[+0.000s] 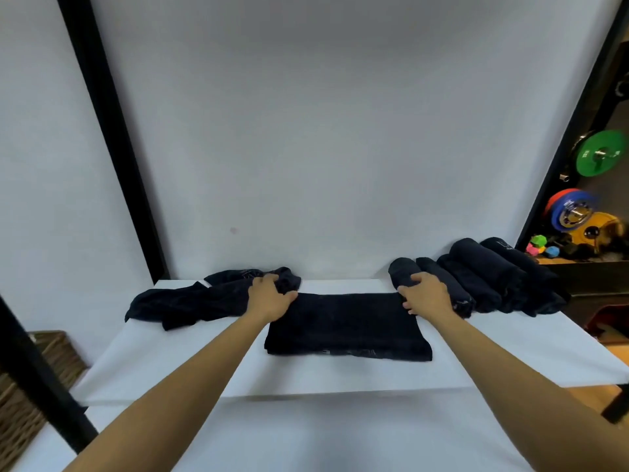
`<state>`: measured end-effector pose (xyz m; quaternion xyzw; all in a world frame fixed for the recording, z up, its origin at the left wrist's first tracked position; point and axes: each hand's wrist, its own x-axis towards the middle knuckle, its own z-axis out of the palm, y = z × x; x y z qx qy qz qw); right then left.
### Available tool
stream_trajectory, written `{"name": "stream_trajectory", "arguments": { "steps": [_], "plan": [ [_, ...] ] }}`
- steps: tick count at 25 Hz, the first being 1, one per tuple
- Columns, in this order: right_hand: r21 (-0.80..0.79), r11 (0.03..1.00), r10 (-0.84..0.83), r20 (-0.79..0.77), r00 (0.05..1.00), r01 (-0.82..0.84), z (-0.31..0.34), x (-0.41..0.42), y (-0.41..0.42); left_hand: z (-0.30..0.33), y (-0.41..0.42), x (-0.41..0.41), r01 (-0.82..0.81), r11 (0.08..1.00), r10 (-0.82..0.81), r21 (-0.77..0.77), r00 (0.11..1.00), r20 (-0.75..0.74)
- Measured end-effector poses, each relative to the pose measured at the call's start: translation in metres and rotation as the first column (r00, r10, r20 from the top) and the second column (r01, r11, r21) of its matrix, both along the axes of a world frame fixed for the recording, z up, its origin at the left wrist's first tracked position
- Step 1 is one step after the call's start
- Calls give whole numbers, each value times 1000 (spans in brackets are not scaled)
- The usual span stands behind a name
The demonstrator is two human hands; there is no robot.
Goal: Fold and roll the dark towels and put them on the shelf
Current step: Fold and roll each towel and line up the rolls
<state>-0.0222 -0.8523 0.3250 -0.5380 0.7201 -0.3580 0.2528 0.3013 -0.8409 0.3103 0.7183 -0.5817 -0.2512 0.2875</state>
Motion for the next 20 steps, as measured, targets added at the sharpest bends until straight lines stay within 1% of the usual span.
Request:
{"name": "stream_trajectory", "arguments": {
  "steps": [1,2,3,4,6,8,9,10,12,14,16,17,18,20],
  "plan": [
    [29,997,74,-98,992,-71,-14,5,-3,-14,2,-6,34,998,-37,46,996,75],
    [62,984,176,-193,965,-167,-24,10,-2,-26,6,-13,77,994,-87,73,984,153],
    [99,957,290,-266,919,-273,-35,16,-1,-37,11,-19,118,990,-134,83,964,230],
    [143,919,395,-334,856,-368,-43,22,-1,-45,14,-24,149,984,-172,97,938,300],
    [242,855,518,-464,719,-459,-54,33,1,-54,18,-33,184,974,-223,128,871,438],
    [288,845,528,-576,624,-450,-62,37,3,-57,19,-39,220,965,-260,141,784,564],
    [297,852,518,-605,605,-431,-63,37,5,-58,17,-40,236,960,-279,151,752,597],
    [305,858,508,-629,589,-413,-62,37,9,-59,15,-41,258,953,-302,162,733,610],
    [331,874,482,-682,550,-356,-57,39,19,-58,8,-41,309,930,-365,198,719,591],
    [333,899,435,-742,510,-284,-51,40,28,-52,-1,-45,352,918,-388,181,708,591],
    [318,915,403,-765,502,-249,-49,38,34,-46,-4,-57,359,931,-313,65,696,646],
    [304,915,401,-756,517,-265,-50,34,36,-44,-2,-65,349,937,-275,19,702,657],
    [296,907,416,-732,539,-299,-51,29,38,-46,1,-75,337,942,-259,2,720,643],
    [309,876,476,-678,560,-371,-56,19,42,-52,15,-93,323,945,-285,43,755,591]
  ]
}}
